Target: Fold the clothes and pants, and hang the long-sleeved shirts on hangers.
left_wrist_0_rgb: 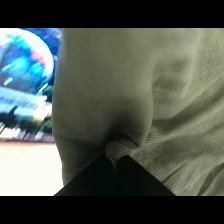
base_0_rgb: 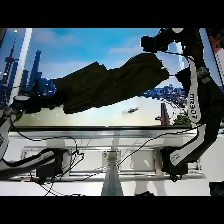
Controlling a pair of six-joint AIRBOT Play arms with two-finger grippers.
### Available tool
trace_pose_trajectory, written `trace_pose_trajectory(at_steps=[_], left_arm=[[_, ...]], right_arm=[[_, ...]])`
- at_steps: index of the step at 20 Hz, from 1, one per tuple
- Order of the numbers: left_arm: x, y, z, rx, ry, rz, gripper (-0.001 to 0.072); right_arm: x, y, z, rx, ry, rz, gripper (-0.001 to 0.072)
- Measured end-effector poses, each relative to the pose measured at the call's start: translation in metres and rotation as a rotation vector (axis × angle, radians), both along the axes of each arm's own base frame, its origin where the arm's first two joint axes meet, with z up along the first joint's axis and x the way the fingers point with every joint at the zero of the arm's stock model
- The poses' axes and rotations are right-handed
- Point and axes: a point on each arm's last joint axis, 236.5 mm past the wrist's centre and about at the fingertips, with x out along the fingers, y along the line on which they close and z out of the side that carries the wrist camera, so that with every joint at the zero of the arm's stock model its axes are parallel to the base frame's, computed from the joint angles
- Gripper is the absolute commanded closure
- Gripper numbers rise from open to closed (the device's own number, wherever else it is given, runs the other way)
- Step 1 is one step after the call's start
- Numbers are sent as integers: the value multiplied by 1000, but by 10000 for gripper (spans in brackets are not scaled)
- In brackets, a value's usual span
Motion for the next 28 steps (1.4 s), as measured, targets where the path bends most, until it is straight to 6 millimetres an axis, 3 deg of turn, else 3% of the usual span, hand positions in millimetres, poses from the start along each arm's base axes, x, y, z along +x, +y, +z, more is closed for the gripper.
trace_pose_trajectory(at_steps=[3,5,7,9,11,14,16,18,20,22,25,28], left_arm=[[31,4,33,50,-91,-93,693],[47,10,77,102,-141,-199,693],[49,19,124,189,-172,-321,692],[45,29,175,278,-207,-398,692],[41,37,216,359,-256,-423,692],[35,43,261,444,-325,-417,692],[32,45,275,473,-350,-413,692],[31,41,284,481,-372,-416,692],[31,25,291,451,-403,-440,692],[31,-3,294,403,-430,-497,692],[30,-62,281,327,-433,-641,692],[24,-143,256,240,-428,-816,668]], right_arm=[[-2,24,-6,6,-12,42,680],[-2,53,-18,13,-22,82,680],[-7,97,-36,38,-21,134,680],[-25,160,-61,96,8,195,681],[-58,231,-84,171,56,272,680],[-140,333,-117,236,142,418,680],[-188,376,-126,246,158,503,680],[-215,394,-127,228,156,554,681],[-199,381,-121,166,104,537,680],[-161,344,-108,103,60,480,680],[-88,246,-80,1,22,325,680],[-40,133,-47,-52,33,143,680]])
